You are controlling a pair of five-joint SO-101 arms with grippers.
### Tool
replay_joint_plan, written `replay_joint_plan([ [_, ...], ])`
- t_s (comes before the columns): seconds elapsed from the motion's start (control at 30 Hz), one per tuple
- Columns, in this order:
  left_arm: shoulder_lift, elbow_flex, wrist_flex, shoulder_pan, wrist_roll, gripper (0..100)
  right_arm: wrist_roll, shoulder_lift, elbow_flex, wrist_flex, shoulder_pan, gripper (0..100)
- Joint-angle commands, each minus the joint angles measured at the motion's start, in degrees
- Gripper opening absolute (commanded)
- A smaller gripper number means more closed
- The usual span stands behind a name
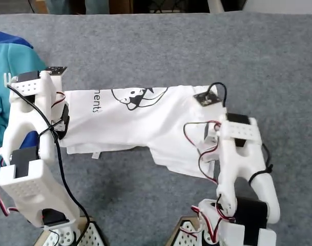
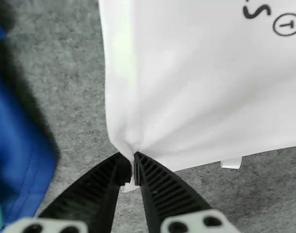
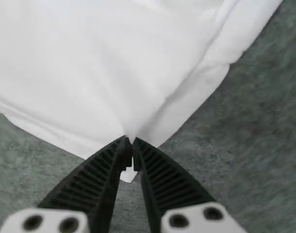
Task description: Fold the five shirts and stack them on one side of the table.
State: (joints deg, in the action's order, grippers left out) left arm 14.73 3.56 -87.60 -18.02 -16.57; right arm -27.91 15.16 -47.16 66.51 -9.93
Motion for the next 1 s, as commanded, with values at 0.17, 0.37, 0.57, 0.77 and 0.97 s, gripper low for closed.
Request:
replay_joint_plan([
  [0.17, -0.44, -0.4, 0.44, 0.57, -1.58, 3, -1.76, 1.63, 3.21, 0.62, -3.34, 1.4],
  [0.37, -0.44, -0.22, 0.0, 0.57, -4.04, 3, -3.34, 1.63, 3.12, 2.64, -3.43, 1.4],
  [0.57, -0.44, -0.57, -0.09, 0.57, -4.22, 3, -3.43, 1.63, 2.15, 2.99, -3.43, 1.4],
  [0.77, -0.62, -0.13, -0.18, 0.22, -7.65, 3, -3.96, 1.71, 0.75, 3.08, -3.52, 1.4],
  [0.97, -0.7, -0.57, -0.18, 0.22, -7.65, 3, -4.04, 1.98, 1.8, 4.84, -6.68, 1.4],
])
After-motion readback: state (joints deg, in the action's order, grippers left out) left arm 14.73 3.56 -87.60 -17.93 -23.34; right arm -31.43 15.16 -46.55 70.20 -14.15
